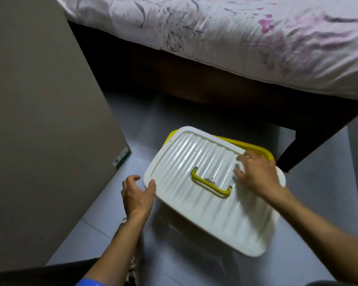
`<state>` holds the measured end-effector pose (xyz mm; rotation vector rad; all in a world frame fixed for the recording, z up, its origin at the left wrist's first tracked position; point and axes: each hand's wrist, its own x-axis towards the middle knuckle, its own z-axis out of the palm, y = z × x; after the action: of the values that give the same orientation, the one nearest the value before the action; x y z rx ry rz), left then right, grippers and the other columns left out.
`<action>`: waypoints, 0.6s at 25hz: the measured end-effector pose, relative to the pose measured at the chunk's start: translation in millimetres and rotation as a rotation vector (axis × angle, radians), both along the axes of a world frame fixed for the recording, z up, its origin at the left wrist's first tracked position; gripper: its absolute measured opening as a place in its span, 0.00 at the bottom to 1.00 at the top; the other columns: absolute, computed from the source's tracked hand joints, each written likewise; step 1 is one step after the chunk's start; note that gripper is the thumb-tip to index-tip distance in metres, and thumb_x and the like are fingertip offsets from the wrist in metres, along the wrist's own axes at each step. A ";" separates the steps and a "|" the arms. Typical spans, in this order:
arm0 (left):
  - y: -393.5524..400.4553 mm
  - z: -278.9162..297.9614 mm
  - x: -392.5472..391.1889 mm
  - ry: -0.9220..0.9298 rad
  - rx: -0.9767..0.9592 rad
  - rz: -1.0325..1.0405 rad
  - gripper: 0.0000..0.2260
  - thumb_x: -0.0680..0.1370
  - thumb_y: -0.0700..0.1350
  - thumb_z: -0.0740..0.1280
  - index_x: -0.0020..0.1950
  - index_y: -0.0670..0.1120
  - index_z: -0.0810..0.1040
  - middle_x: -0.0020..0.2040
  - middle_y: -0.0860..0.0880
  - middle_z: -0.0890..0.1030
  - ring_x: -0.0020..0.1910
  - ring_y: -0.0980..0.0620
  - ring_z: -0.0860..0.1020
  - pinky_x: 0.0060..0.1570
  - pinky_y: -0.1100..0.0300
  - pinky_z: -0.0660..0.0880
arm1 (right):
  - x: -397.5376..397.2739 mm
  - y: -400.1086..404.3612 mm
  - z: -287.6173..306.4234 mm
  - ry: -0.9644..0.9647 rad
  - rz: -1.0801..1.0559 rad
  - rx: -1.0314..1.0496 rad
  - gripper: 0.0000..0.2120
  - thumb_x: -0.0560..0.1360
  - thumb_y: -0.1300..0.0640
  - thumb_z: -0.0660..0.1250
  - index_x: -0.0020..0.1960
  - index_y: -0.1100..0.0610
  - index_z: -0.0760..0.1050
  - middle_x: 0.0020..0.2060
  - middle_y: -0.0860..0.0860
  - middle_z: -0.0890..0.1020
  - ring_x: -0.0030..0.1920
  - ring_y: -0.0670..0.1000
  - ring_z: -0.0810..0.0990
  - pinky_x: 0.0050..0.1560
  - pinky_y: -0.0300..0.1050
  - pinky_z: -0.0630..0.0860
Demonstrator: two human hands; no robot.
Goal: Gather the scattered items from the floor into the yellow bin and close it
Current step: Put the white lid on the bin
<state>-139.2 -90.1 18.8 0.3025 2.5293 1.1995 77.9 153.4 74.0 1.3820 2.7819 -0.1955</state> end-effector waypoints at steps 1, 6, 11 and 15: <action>3.3 0.6 -3.4 0.046 0.013 -0.089 0.21 0.76 0.48 0.68 0.67 0.50 0.69 0.69 0.49 0.70 0.63 0.48 0.71 0.56 0.57 0.69 | -0.5 -23.3 -13.8 -0.009 -0.014 -0.055 0.21 0.74 0.40 0.60 0.64 0.48 0.71 0.65 0.53 0.72 0.60 0.61 0.73 0.57 0.59 0.67; 13.6 -2.4 1.6 0.074 -0.011 -0.277 0.23 0.82 0.47 0.59 0.77 0.50 0.61 0.74 0.47 0.69 0.70 0.45 0.69 0.66 0.51 0.68 | 16.7 -59.8 -56.8 -0.125 0.072 -0.233 0.35 0.76 0.31 0.48 0.77 0.42 0.41 0.79 0.52 0.41 0.78 0.62 0.42 0.73 0.65 0.46; 13.8 -8.0 15.4 0.116 -0.075 -0.194 0.20 0.81 0.51 0.60 0.73 0.51 0.64 0.65 0.46 0.76 0.59 0.44 0.77 0.55 0.47 0.77 | 5.0 -6.4 -52.1 -0.105 0.222 -0.207 0.31 0.80 0.35 0.47 0.78 0.40 0.40 0.79 0.48 0.38 0.78 0.57 0.37 0.75 0.60 0.40; 26.3 -2.0 8.4 0.027 -0.037 -0.093 0.11 0.80 0.53 0.62 0.60 0.51 0.70 0.52 0.51 0.78 0.48 0.49 0.79 0.37 0.61 0.73 | -0.4 -2.4 -53.4 -0.135 0.209 -0.205 0.28 0.81 0.38 0.47 0.78 0.39 0.42 0.79 0.47 0.41 0.78 0.58 0.40 0.75 0.62 0.43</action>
<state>-130.7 -63.8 16.7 0.4255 2.5267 1.1202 77.4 151.0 20.6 1.0138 2.6810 -0.3538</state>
